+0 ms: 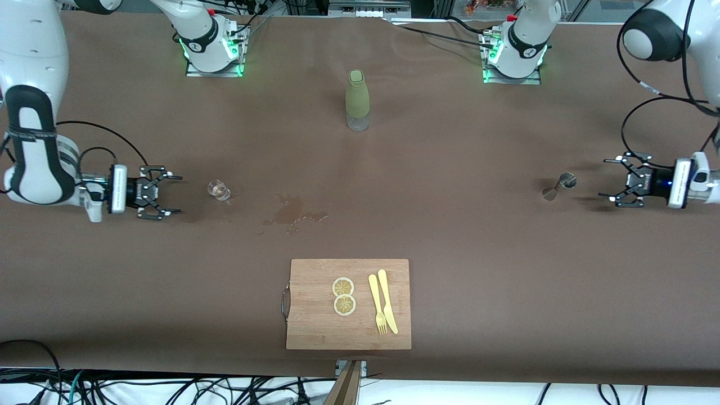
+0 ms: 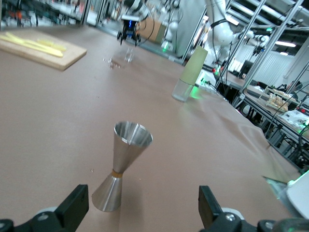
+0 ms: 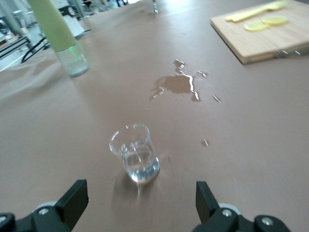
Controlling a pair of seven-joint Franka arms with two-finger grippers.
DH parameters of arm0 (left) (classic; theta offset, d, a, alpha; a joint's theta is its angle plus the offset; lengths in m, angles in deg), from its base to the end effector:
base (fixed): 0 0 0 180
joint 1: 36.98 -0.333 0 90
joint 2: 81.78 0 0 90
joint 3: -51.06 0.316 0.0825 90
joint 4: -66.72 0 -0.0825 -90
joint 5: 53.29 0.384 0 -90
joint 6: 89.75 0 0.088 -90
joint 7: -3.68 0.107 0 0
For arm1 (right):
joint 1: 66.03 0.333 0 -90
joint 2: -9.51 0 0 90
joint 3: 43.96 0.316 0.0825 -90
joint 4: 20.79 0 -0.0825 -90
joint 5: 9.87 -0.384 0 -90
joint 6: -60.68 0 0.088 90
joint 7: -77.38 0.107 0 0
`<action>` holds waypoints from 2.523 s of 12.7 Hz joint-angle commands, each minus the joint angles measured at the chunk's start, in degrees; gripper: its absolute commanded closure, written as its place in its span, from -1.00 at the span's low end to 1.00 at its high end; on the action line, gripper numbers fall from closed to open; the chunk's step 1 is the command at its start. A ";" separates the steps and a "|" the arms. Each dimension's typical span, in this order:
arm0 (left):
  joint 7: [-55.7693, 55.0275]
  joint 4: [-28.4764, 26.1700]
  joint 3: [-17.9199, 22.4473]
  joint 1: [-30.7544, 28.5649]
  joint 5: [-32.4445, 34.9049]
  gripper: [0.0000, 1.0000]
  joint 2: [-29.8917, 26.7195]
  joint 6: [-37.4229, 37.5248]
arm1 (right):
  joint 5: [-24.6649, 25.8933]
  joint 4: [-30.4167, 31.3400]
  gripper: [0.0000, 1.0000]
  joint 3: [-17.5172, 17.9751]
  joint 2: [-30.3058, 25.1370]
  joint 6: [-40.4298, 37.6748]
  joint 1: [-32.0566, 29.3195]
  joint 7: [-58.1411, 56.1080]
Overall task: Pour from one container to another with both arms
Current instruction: 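Grasp the glass cup with the right gripper while the left gripper grasps the jigger, then lift the glass cup with the right gripper while the left gripper lifts the jigger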
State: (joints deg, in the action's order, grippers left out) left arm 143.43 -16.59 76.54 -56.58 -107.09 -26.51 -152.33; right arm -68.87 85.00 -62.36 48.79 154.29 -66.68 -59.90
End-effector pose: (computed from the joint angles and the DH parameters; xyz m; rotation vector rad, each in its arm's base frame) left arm 0.5096 0.3015 0.1380 1.4596 -1.2462 0.6846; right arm 0.5611 -0.0980 0.1509 -1.6021 -1.4911 -0.6504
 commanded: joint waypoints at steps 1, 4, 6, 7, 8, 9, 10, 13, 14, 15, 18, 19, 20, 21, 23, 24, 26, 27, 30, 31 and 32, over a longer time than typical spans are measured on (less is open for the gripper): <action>12.36 -1.15 0.19 0.09 -4.18 -1.00 2.99 0.26 | -2.87 -0.06 -0.99 2.84 2.90 -0.98 -0.32 -7.36; 17.38 -1.59 -2.08 0.80 -7.62 -1.00 5.01 -0.53 | -2.97 -0.06 -0.99 4.43 5.37 -1.06 -0.32 -10.28; 18.28 -1.68 -4.89 0.97 -8.24 -1.00 6.59 -1.76 | -2.97 -0.06 -0.99 6.01 6.77 -1.06 -0.32 -12.65; 18.45 -1.68 -5.87 0.97 -8.24 -1.00 6.95 -2.55 | -2.97 -0.06 -0.99 6.54 7.39 -1.06 -0.32 -13.36; 18.72 -1.77 -6.48 1.32 -8.59 -1.00 7.04 -3.08 | -2.97 -0.06 -0.99 6.89 7.49 -1.50 -0.23 -13.89; 18.89 -2.29 -6.75 1.50 -8.68 -1.00 7.30 -3.43 | -2.97 -0.15 -0.99 7.07 7.49 -1.85 -0.23 -14.24; 18.89 -2.56 -6.75 1.68 -8.94 -1.00 7.39 -3.43 | -2.97 -0.06 -0.99 7.16 7.49 -2.03 -0.23 -14.42; 18.81 -2.56 -6.67 1.68 -8.60 -1.00 7.39 -3.08 | -3.05 -0.23 -0.89 7.42 8.19 -2.21 -0.23 -14.86; 18.81 -2.56 -6.58 1.68 -8.33 -1.00 7.39 -2.73 | -3.40 -0.23 -0.61 7.51 8.28 -2.29 -0.32 -15.03; 18.89 -2.56 -6.49 1.68 -7.98 -0.95 7.39 -2.56 | -3.84 -0.23 -0.33 7.68 8.28 -2.29 -0.23 -15.03; 18.45 -2.47 -6.05 1.68 -7.89 -0.17 7.30 -1.94 | -5.33 -0.67 0.05 7.69 8.63 -2.29 -0.32 -15.12; 18.54 -2.47 -5.96 1.68 -7.89 -0.08 7.30 -1.68 | -5.77 -0.76 0.18 7.69 8.54 -2.38 -0.32 -15.12; 18.54 -2.21 -5.62 1.68 -7.89 0.17 7.22 -1.59 | -5.86 -0.76 0.35 7.69 8.63 -2.56 -0.32 -15.12; 18.11 -2.21 -5.00 1.68 -7.89 0.56 7.22 -1.50 | -5.87 -0.67 0.42 7.77 8.63 -2.64 -0.32 -15.12; 18.72 -2.12 -4.91 1.68 -7.89 1.00 7.22 -1.50 | -5.95 -0.76 0.52 7.77 8.54 -2.73 -0.32 -15.12; 18.28 -1.95 -4.91 1.68 -7.89 1.00 7.22 -1.50 | -6.04 -1.02 0.55 7.77 8.54 -3.43 -0.32 -15.04; 17.76 -1.59 -5.00 1.94 -8.68 1.00 6.96 -1.59 | -6.83 -1.20 0.62 7.77 8.45 -3.87 -0.32 -14.69; 16.79 -1.42 -5.17 2.90 -8.77 1.00 6.60 -1.59 | -6.92 -1.46 0.64 7.77 8.28 -4.05 -0.32 -14.33; 12.84 -1.33 -6.66 9.56 -9.73 1.00 4.50 -2.20 | -6.92 -1.82 0.68 10.04 6.35 -4.05 -1.80 -8.12; 11.79 -1.50 -6.67 12.89 -13.04 1.00 4.14 -2.20 | -6.92 -1.73 0.68 10.84 5.30 -4.05 -2.07 -6.70; 10.38 -1.51 -6.58 15.54 -16.12 1.00 4.23 -2.38 | -6.92 -1.64 0.68 11.02 4.42 -3.79 -2.08 -5.03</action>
State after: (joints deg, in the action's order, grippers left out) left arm 155.86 -16.79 69.34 -46.71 -119.05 -20.45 -153.54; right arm -75.21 82.87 -52.92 55.80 151.12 -67.36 -68.59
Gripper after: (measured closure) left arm 0.771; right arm 0.837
